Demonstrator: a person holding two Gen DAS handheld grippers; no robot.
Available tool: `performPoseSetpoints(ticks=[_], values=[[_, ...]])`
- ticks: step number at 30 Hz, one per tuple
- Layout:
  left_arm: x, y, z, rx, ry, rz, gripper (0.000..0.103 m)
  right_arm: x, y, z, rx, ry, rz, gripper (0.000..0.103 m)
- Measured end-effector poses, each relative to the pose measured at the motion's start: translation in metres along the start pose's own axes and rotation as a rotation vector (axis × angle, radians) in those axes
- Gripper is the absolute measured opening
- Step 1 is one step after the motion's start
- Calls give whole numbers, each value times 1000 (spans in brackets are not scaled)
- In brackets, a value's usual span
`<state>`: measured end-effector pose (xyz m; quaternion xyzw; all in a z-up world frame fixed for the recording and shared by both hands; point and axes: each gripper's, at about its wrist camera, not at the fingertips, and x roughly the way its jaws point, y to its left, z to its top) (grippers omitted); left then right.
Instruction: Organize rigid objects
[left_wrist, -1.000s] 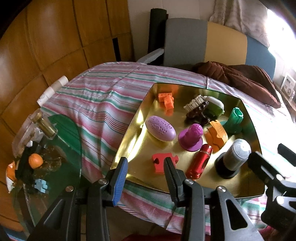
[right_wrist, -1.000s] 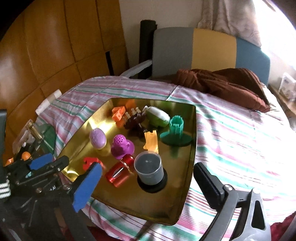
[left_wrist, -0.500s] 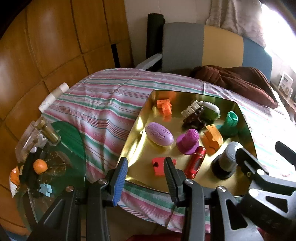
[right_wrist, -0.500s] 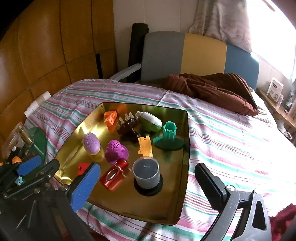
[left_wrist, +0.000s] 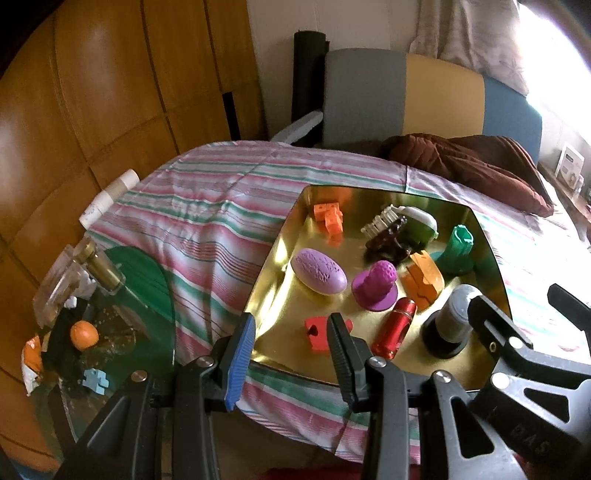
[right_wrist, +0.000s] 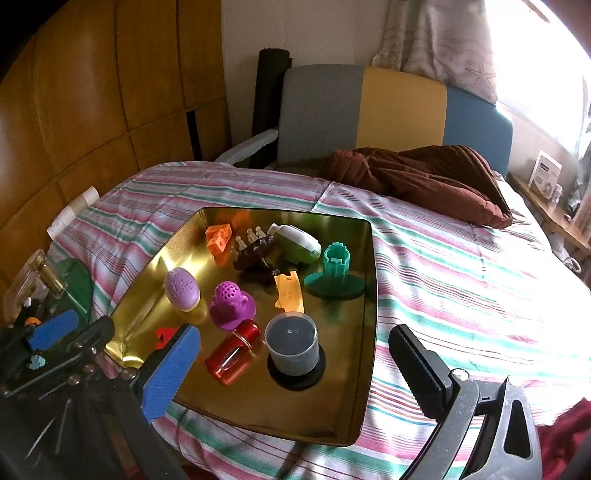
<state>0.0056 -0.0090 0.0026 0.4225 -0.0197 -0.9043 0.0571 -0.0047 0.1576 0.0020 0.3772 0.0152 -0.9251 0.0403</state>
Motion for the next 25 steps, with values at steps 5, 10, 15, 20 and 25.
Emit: performPoseSetpoints(ticks=[5,10,15,20,25], values=[[3,-1,-1,5,9,4,40,-1,-3,0,12,-7,-9,103],[2,-4,-2,13,10,-2,40,0,-4,1,16,-3,-9,103],[0,-4,-1,13,0,-12,40,0,-4,2,16,-6,-9,103],[0,-4,-1,7,-1,-12,40,0,-5,2,20,-8,-14,103],[-3,-5,-2,9,-30,22,40,1,-6,2,25,-5,-10,103]])
